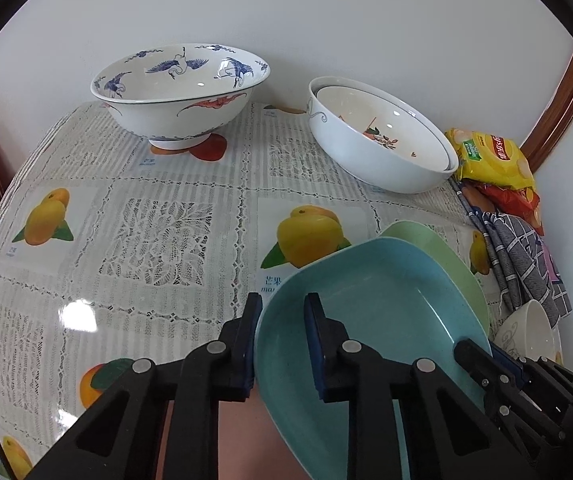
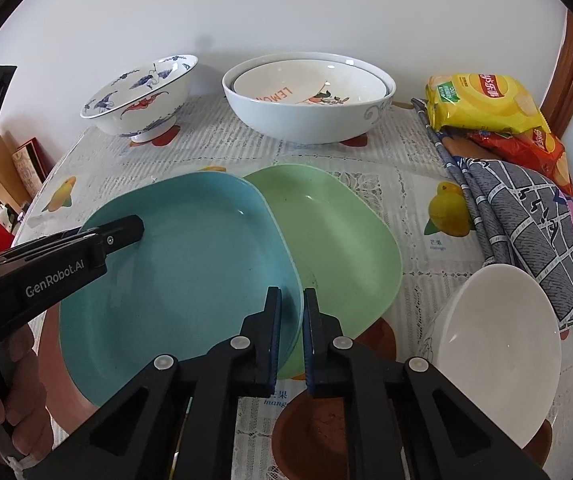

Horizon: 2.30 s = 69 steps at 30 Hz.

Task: Organize plates and bowls
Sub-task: 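Lift the light-blue plate with the left tool over the pink plate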

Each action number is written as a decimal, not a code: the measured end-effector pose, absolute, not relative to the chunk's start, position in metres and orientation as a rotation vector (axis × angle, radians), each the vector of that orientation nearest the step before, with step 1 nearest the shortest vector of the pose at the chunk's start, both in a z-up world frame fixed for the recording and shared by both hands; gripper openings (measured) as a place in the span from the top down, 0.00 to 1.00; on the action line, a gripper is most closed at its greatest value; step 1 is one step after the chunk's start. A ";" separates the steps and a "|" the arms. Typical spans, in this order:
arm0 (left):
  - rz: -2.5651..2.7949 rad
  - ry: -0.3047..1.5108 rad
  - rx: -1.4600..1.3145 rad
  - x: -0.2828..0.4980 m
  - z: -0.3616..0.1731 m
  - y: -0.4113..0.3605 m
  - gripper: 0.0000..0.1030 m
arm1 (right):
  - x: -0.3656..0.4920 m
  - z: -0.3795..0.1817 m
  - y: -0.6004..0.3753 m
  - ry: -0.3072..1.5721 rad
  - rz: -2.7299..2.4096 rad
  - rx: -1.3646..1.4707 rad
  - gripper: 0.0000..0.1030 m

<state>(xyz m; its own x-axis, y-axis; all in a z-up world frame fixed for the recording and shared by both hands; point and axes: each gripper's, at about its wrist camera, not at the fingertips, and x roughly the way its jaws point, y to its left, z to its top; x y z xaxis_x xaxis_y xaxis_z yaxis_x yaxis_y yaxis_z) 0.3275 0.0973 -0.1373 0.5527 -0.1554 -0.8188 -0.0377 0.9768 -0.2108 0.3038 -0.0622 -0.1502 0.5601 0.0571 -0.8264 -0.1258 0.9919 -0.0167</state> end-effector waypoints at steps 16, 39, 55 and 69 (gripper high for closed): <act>-0.084 0.910 -0.220 0.266 -0.090 0.093 0.85 | 0.247 -0.102 -0.079 0.892 0.110 -0.025 0.93; -0.110 0.905 -0.238 0.194 -0.087 0.100 0.85 | 0.167 -0.088 -0.076 0.867 0.071 -0.017 0.93; -0.039 0.947 -0.294 0.198 -0.119 0.145 0.84 | 0.177 -0.126 -0.030 0.942 0.144 -0.046 0.93; -0.060 0.953 -0.286 0.240 -0.134 0.151 0.82 | 0.210 -0.145 -0.025 0.979 0.130 -0.041 0.93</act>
